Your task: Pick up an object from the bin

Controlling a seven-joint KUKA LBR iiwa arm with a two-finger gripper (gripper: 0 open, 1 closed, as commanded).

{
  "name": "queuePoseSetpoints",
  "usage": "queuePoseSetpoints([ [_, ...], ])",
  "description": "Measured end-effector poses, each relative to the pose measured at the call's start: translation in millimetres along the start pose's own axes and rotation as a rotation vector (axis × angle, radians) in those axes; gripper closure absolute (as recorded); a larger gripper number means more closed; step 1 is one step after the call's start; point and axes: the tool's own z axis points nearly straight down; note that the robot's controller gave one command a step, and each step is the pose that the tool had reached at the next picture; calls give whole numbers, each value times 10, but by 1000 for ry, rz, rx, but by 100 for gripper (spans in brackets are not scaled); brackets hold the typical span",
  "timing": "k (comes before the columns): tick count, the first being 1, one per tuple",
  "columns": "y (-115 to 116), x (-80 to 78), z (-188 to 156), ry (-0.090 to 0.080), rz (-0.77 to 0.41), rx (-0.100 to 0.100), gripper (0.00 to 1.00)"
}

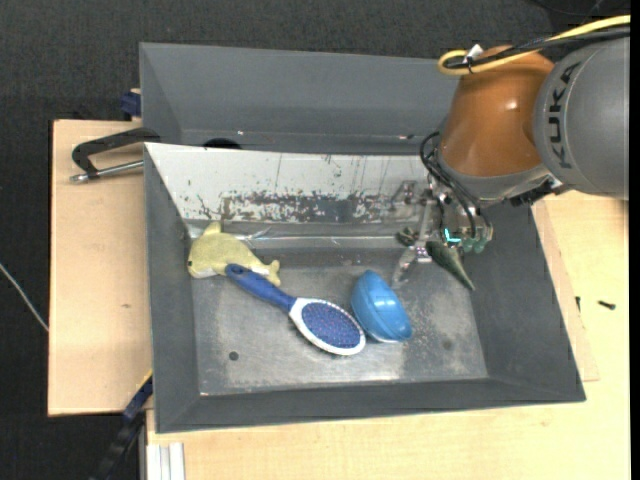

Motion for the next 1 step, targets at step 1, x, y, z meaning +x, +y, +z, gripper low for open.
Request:
queuePoseSetpoints([
  [1, 209, 681, 777, -8, 282, 0, 0],
])
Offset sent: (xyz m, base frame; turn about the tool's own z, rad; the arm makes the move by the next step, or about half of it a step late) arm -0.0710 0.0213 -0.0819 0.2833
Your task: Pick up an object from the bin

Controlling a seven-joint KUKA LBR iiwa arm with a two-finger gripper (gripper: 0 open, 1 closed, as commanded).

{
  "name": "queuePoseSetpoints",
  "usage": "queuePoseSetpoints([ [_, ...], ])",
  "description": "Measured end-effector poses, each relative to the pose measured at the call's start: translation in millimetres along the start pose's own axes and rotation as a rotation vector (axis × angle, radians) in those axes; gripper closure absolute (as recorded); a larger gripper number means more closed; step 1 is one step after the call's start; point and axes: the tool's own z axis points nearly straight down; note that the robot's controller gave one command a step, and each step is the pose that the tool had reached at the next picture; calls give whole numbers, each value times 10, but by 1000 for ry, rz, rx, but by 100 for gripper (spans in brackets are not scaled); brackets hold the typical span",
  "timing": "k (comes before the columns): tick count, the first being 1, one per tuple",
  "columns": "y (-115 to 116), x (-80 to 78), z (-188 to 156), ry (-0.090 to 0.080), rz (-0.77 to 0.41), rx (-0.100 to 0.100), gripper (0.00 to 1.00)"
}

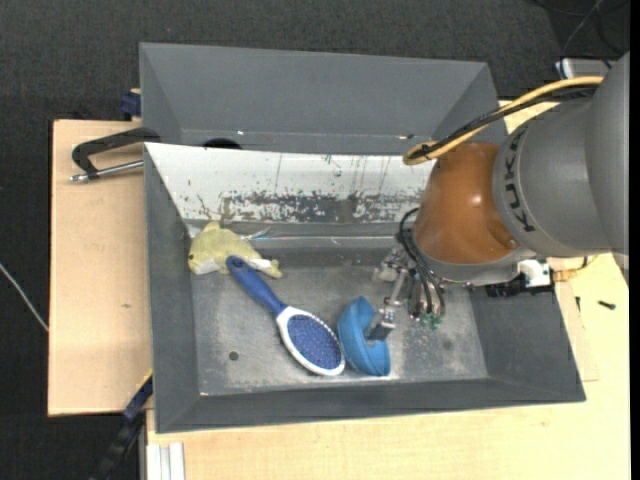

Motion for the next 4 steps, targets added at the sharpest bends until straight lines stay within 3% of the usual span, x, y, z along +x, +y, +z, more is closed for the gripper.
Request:
queuePoseSetpoints([
  [1, 683, 87, -20, -7, -41, 0, 0],
  [2, 1464, 283, -8, -8, 113, -4, 0],
  [3, 1465, 235, -139, -2, 140, -3, 0],
  [4, 1694, 222, -114, -2, 151, -2, 0],
])
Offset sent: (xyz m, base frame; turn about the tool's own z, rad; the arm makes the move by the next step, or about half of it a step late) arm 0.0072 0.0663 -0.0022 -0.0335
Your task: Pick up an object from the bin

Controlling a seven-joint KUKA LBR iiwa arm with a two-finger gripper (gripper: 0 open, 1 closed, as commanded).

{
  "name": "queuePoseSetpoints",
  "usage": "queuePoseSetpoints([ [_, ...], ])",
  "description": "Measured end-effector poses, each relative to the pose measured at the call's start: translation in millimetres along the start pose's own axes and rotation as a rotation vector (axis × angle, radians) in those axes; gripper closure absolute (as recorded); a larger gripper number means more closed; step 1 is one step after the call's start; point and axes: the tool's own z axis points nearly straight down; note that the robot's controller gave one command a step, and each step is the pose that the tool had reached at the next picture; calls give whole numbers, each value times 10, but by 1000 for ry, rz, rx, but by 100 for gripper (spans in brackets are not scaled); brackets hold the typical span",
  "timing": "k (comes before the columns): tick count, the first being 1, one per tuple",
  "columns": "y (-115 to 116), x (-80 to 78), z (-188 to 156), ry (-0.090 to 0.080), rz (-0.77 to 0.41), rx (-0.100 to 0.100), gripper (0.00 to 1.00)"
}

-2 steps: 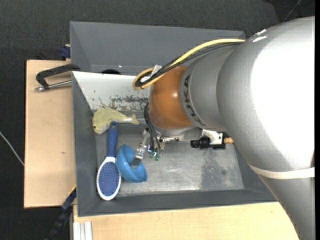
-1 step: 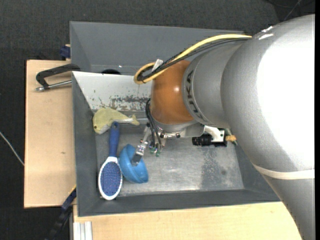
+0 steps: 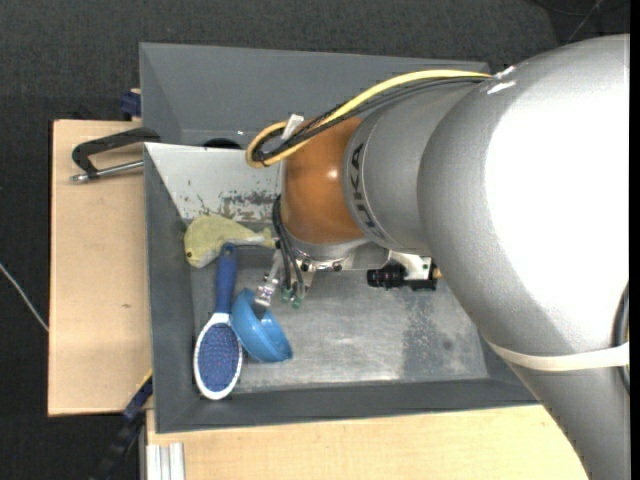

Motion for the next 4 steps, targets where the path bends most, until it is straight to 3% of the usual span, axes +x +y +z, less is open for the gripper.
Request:
queuePoseSetpoints([
  [1, 156, 52, 53, -1, 184, 24, 0],
  [2, 177, -103, 20, 2, 225, 14, 0],
  [3, 121, 278, 20, -34, 351, -11, 0],
  [4, 175, 283, 23, -36, 310, -10, 0],
])
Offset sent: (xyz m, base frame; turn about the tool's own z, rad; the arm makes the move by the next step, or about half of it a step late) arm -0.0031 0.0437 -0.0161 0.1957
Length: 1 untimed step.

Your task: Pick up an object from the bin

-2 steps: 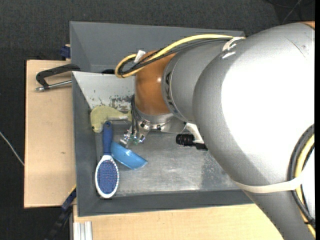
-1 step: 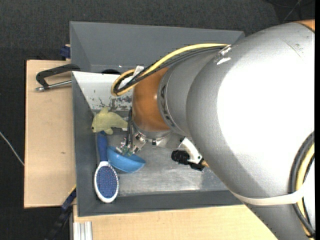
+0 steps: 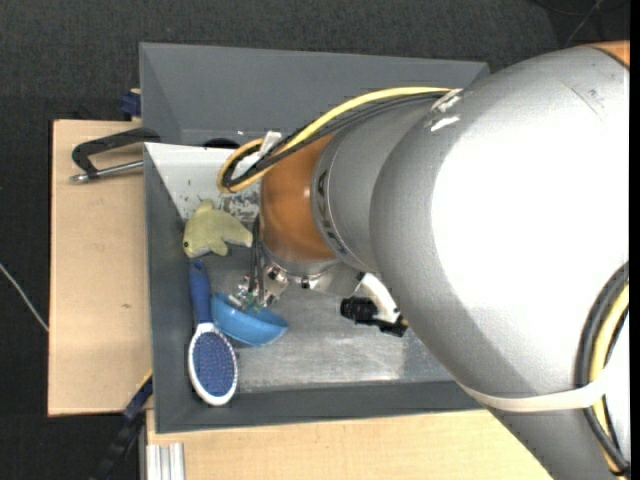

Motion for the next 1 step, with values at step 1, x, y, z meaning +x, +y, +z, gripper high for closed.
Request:
queuePoseSetpoints([
  [1, -2, 22, -5, -3, 4, 1, 0],
])
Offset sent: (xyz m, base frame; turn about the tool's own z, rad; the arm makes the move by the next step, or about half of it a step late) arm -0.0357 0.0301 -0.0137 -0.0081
